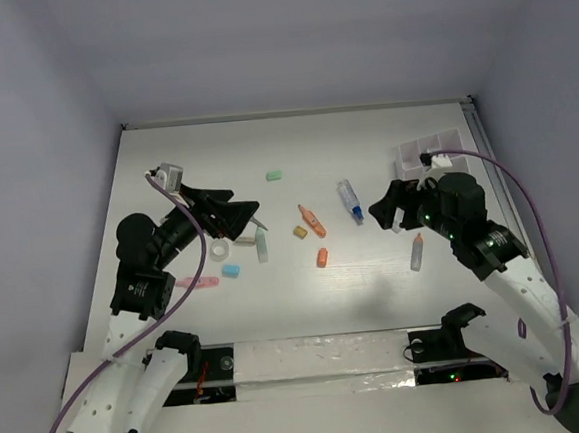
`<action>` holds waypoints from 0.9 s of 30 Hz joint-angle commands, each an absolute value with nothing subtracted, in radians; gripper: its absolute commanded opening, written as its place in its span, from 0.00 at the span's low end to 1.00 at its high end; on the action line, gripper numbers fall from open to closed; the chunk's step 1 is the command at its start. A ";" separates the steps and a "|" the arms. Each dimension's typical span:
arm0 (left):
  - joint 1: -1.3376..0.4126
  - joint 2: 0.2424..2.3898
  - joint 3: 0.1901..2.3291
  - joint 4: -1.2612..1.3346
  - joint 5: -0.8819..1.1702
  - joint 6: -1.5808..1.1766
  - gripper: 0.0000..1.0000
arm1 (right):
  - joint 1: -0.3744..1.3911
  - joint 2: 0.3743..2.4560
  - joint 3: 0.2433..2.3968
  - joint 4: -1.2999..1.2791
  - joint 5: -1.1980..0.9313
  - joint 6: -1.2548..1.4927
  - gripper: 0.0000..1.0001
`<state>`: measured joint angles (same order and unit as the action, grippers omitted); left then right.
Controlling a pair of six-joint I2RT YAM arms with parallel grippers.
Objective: Sort the stationery into containers
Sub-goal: Pick up the stationery from the center of the board.
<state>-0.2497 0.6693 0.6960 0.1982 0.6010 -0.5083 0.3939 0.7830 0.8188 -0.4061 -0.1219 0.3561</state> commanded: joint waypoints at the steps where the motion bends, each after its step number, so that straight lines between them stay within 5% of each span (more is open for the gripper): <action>1: -0.255 0.649 0.724 0.221 0.600 -0.474 0.99 | 0.399 0.791 0.804 -0.422 -0.092 0.373 0.88; 4: -0.255 0.646 0.744 0.158 0.581 -0.417 0.99 | 0.399 0.811 0.784 -0.403 -0.100 0.390 0.81; 8: -0.255 0.650 0.758 0.060 0.554 -0.350 0.99 | 0.399 0.844 0.749 -0.355 -0.120 0.408 0.44; 10: -0.255 0.641 0.744 0.051 0.542 -0.338 0.99 | 0.399 0.865 0.733 -0.336 -0.127 0.417 0.36; 12: -0.255 0.631 0.720 0.049 0.529 -0.330 0.99 | 0.399 0.910 0.715 -0.304 -0.135 0.420 0.37; 17: -0.255 0.603 0.709 0.035 0.520 -0.308 0.99 | 0.399 1.023 0.669 -0.217 -0.124 0.445 0.60; 27: -0.255 0.627 0.706 0.037 0.551 -0.302 0.99 | 0.440 1.287 0.672 -0.081 -0.063 0.456 0.64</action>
<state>-0.2497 0.6231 0.7113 0.0097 0.5304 -0.3191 0.4335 1.2537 0.6586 -0.1947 -0.1009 0.4461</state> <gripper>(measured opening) 0.990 0.635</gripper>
